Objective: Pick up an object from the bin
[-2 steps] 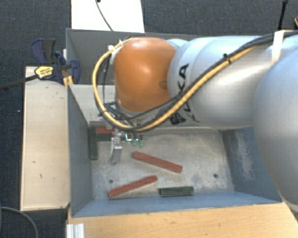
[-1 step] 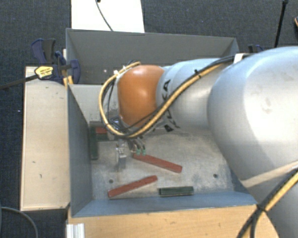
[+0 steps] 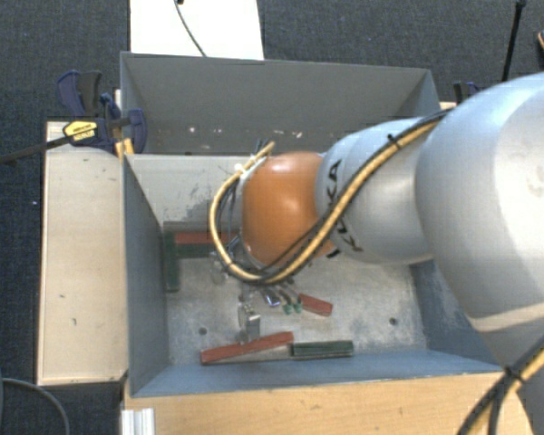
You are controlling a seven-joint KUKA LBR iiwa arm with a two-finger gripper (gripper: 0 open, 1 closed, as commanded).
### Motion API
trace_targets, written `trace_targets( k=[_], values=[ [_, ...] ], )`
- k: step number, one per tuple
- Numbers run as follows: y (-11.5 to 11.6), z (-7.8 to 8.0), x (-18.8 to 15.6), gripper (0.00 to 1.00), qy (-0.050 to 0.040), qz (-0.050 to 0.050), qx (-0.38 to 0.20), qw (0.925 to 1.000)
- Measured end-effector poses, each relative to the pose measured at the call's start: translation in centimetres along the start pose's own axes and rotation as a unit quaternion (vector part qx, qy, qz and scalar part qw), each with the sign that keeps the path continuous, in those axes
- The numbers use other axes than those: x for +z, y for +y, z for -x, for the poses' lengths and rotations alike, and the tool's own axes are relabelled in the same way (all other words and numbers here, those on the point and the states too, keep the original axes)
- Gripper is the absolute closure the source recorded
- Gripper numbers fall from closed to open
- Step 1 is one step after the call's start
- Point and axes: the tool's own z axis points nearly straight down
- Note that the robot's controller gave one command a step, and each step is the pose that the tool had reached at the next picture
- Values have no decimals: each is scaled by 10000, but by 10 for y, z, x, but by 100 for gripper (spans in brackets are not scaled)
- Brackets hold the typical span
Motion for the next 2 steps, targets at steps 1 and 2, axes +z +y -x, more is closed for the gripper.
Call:
trace_targets(
  k=[1, 2],
  values=[
    [-75, 5, 0, 0, -31, -20, -399, 9992],
    [-69, 5, -1, 100, -26, 5, -398, 9992]
  ],
)
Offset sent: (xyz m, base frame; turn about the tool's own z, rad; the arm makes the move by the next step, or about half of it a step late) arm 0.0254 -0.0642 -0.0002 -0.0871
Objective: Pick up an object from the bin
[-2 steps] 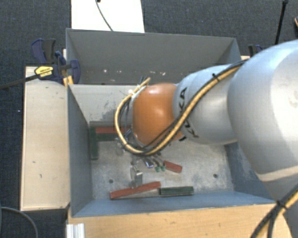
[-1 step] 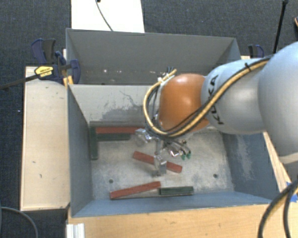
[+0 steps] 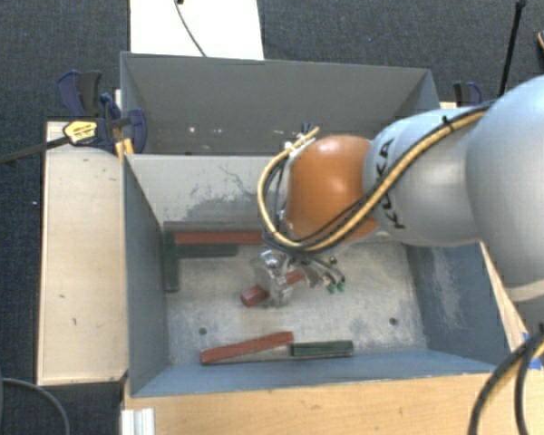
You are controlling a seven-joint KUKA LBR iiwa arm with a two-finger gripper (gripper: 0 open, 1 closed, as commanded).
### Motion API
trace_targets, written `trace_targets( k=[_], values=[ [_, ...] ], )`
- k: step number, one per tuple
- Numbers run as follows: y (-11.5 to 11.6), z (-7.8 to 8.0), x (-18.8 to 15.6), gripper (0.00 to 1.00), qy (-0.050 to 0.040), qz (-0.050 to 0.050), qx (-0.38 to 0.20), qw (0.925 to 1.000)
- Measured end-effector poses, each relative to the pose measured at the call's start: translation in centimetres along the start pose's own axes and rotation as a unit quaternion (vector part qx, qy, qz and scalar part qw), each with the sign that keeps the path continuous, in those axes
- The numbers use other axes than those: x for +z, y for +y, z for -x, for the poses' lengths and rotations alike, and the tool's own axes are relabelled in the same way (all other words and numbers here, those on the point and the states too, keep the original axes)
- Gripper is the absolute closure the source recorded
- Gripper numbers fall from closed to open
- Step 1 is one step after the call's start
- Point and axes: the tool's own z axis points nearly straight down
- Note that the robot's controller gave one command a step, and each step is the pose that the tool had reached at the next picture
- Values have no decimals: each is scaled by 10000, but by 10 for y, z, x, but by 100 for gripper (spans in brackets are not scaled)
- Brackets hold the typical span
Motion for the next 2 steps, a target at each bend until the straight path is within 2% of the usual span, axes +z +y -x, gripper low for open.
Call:
trace_targets(
  k=[1, 2],
  values=[
    [-12, -12, -149, 100, -27, -16, -34, 10000],
    [-50, 14, -141, 100, -12, -12, 150, 9999]
  ],
)
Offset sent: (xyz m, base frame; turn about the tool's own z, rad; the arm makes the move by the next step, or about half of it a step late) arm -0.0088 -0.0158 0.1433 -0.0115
